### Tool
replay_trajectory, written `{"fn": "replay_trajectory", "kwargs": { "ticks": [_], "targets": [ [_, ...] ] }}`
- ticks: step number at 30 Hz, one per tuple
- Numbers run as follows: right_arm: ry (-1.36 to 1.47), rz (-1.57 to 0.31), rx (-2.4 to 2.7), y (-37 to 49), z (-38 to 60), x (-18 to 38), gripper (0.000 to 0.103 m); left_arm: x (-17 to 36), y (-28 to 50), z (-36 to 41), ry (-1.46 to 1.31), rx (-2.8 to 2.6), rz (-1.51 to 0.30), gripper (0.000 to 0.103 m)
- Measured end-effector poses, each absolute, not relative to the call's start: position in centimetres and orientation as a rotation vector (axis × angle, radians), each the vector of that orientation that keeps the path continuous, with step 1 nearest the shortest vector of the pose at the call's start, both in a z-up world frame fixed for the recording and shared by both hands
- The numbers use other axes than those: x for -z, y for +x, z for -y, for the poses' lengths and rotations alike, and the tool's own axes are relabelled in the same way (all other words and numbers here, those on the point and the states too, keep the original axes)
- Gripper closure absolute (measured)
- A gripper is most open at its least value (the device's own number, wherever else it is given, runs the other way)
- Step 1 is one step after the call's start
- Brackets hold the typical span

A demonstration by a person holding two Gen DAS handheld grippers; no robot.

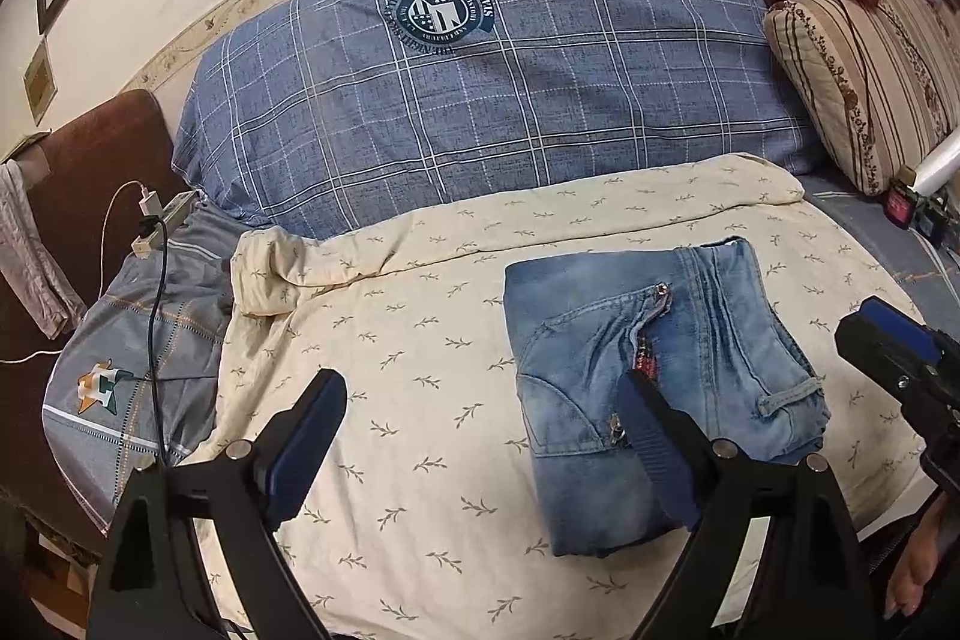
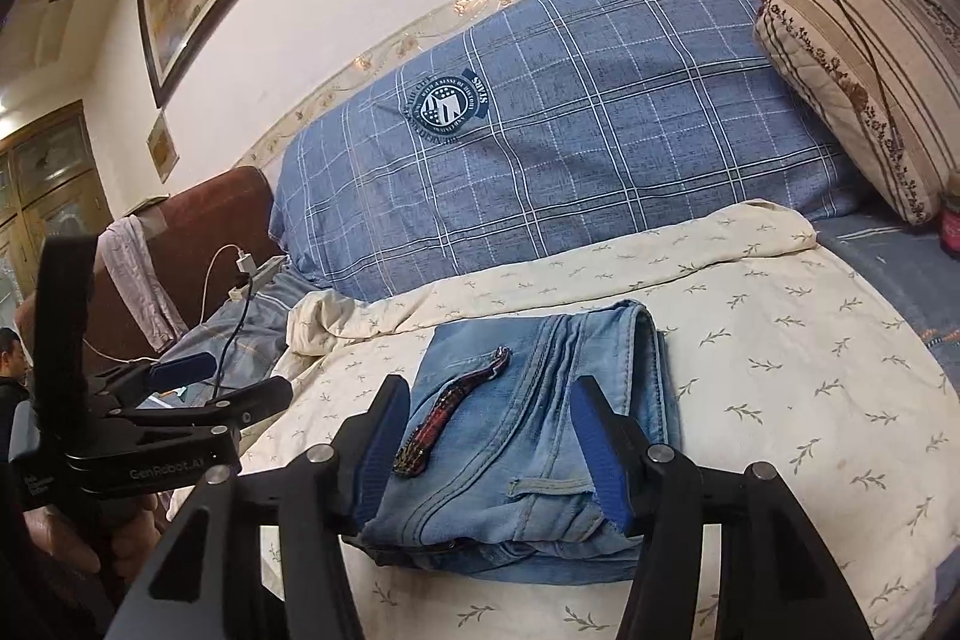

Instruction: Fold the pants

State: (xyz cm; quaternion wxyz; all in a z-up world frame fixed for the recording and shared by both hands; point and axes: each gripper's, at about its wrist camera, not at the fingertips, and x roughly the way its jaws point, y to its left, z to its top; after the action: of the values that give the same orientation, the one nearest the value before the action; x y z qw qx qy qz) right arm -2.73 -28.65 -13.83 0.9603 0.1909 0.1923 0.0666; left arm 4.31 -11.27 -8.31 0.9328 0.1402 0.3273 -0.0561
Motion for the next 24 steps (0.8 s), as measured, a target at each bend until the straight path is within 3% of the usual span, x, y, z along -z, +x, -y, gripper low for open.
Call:
{"fn": "replay_trajectory", "kwargs": {
  "ticks": [24],
  "targets": [
    [0.308, -0.446, -0.177, -0.5, 25.0, 14.5, 0.043, 4.9, 5.1, 3.2, 0.177, -0.059, -0.574, 0.009]
  ]
}}
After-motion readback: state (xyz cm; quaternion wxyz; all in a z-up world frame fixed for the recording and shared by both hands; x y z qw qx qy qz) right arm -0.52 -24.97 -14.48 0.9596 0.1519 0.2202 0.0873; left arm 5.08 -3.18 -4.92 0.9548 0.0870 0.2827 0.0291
